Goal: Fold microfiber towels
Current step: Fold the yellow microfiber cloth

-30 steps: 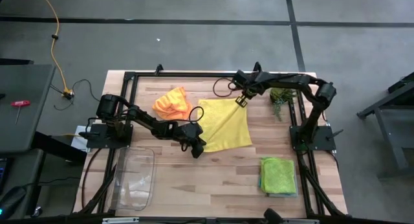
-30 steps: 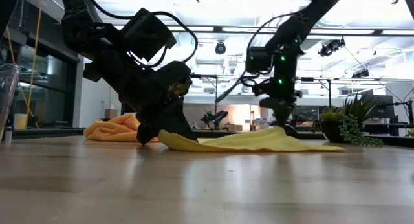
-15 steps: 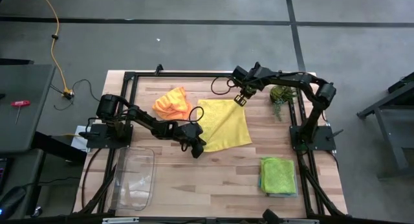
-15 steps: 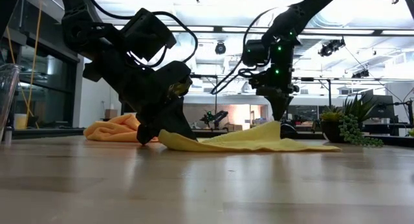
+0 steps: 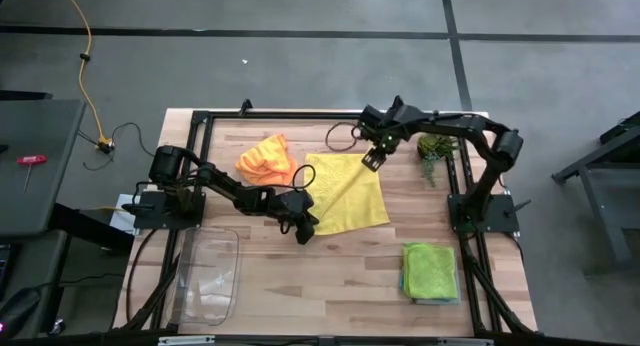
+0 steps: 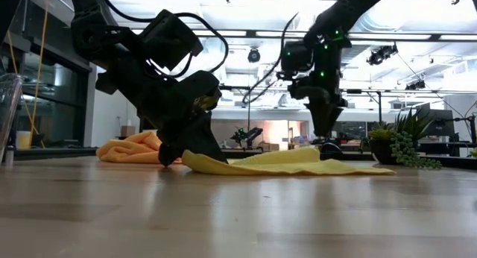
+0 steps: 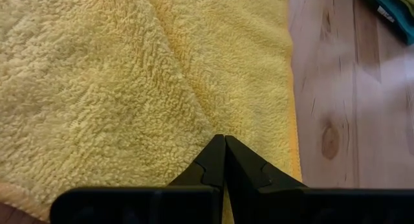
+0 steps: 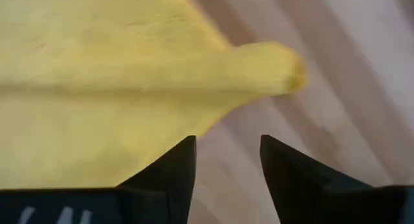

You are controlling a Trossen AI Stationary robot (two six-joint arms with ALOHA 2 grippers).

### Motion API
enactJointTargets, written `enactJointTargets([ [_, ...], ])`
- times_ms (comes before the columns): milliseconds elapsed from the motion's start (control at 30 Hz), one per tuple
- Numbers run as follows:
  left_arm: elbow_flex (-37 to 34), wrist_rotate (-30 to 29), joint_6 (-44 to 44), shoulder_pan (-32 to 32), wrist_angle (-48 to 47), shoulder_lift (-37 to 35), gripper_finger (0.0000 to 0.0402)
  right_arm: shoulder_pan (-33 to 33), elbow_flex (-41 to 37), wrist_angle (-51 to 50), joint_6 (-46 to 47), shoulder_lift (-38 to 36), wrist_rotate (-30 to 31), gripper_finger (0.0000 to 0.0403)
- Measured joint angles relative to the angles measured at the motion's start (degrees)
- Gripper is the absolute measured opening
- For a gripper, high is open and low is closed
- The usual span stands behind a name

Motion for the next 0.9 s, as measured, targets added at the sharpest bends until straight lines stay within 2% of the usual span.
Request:
enactJointTargets([
  [167,0.0,1.1,0.7,1.0,0.0,-0.3,0.0,5.5,-7.8,5.7,1.1,-5.7,-2.0,0.0153],
  [300,0.0,1.6,2.2,2.2,0.3,-0.6,0.0,10.5,-18.0,14.3,8.4,-13.5,-6.0,0.0149],
  [433,0.0,3.0,3.2,3.3,0.5,-0.6,0.0,16.4,-24.8,24.8,16.8,-20.5,-7.8,0.0149],
  [533,0.0,5.6,4.9,4.4,0.7,-0.6,0.0,20.7,-27.9,28.9,22.0,-23.2,-5.3,0.0149],
  [733,1.2,11.9,6.1,7.6,0.9,-1.9,0.0,27.0,-32.5,32.2,28.1,-22.4,-0.7,0.0136],
  [833,2.1,12.7,8.2,9.1,0.7,-3.8,0.0,29.1,-34.1,36.2,31.0,-21.7,0.8,0.0106],
  [900,2.9,12.4,10.4,10.1,0.9,-5.4,0.0,30.0,-34.7,37.9,32.5,-21.5,2.3,0.0072],
])
